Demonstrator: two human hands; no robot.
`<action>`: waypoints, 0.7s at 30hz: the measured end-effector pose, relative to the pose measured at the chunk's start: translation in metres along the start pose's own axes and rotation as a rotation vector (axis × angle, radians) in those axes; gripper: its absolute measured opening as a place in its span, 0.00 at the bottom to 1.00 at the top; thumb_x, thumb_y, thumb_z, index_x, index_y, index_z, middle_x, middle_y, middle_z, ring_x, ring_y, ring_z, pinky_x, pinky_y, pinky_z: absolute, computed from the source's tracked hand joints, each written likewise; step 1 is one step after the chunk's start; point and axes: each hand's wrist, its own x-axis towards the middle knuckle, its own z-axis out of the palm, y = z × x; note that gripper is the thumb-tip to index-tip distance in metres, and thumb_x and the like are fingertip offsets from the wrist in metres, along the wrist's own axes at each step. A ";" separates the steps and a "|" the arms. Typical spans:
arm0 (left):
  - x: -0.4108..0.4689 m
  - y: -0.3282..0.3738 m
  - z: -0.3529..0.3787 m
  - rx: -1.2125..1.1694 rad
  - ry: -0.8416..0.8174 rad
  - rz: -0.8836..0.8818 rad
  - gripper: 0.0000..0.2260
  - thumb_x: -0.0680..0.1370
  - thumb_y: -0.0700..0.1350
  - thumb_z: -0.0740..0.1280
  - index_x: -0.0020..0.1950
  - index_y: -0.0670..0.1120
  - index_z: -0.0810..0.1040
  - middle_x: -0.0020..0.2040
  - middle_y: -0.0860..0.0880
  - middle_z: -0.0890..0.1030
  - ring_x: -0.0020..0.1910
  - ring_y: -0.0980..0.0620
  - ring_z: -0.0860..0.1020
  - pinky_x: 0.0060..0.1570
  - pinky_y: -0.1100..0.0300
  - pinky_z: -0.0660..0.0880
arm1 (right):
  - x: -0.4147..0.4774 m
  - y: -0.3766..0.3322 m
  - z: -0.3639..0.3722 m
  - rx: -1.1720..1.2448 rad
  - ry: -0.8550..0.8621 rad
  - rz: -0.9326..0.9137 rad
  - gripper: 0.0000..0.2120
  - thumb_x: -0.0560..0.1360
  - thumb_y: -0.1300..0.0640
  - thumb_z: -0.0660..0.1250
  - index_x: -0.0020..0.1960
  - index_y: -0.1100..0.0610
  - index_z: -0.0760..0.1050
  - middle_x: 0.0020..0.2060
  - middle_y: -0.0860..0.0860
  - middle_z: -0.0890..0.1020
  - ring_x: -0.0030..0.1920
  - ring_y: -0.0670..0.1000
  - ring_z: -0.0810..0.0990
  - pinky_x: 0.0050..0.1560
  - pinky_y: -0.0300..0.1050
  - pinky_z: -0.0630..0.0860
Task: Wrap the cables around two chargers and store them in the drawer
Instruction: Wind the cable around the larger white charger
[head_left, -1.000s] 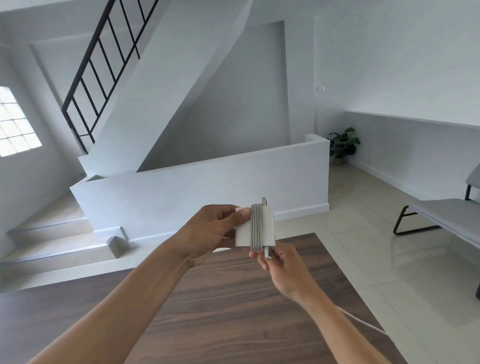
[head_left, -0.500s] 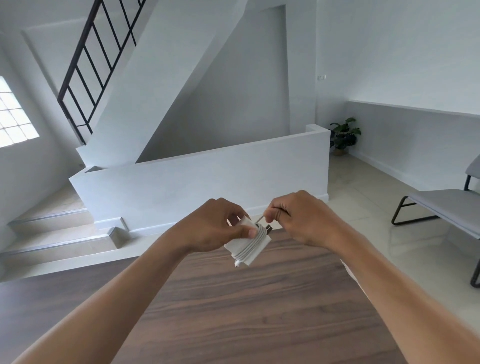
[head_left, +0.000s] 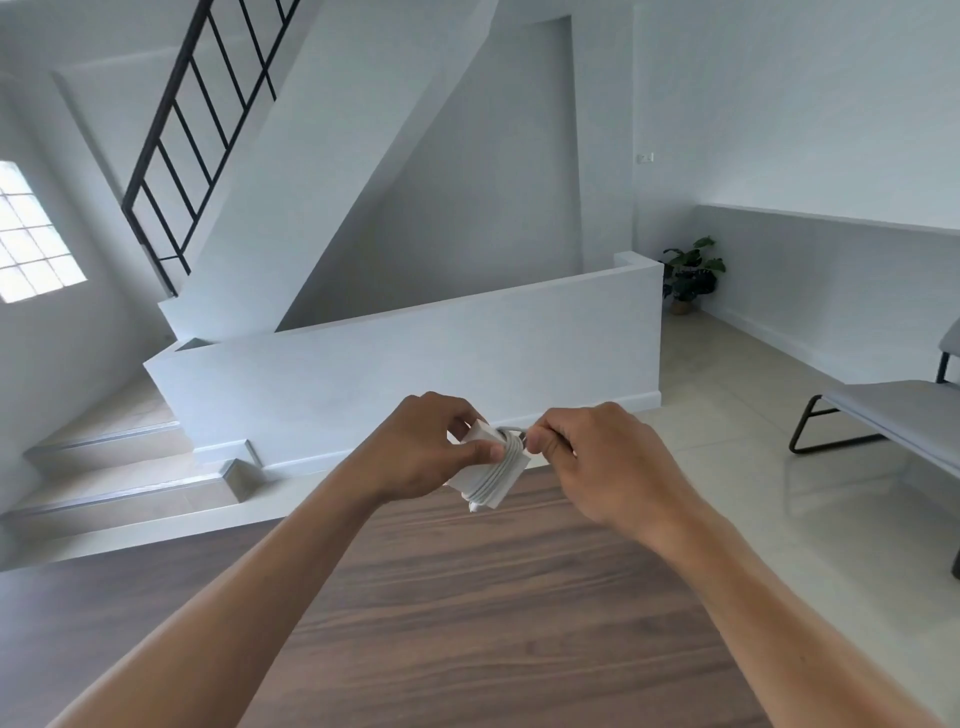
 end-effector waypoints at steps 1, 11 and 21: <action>0.002 0.001 0.000 -0.036 0.016 -0.015 0.14 0.72 0.58 0.73 0.50 0.50 0.83 0.47 0.54 0.83 0.47 0.57 0.80 0.50 0.53 0.79 | -0.004 -0.003 0.003 -0.001 0.018 -0.009 0.15 0.81 0.45 0.54 0.52 0.49 0.78 0.37 0.49 0.81 0.39 0.54 0.79 0.41 0.48 0.76; 0.017 0.011 0.006 -0.523 0.039 -0.243 0.12 0.75 0.45 0.73 0.50 0.35 0.82 0.44 0.39 0.83 0.34 0.49 0.82 0.34 0.57 0.82 | -0.035 -0.010 0.069 0.290 0.191 0.030 0.14 0.82 0.47 0.52 0.50 0.49 0.76 0.26 0.44 0.73 0.30 0.47 0.73 0.37 0.48 0.74; 0.019 0.027 0.002 -0.828 -0.069 -0.176 0.14 0.79 0.43 0.65 0.57 0.33 0.79 0.48 0.41 0.83 0.43 0.44 0.83 0.48 0.50 0.83 | -0.036 0.009 0.101 0.580 0.266 0.104 0.13 0.82 0.51 0.57 0.47 0.50 0.79 0.21 0.42 0.71 0.22 0.47 0.68 0.27 0.36 0.62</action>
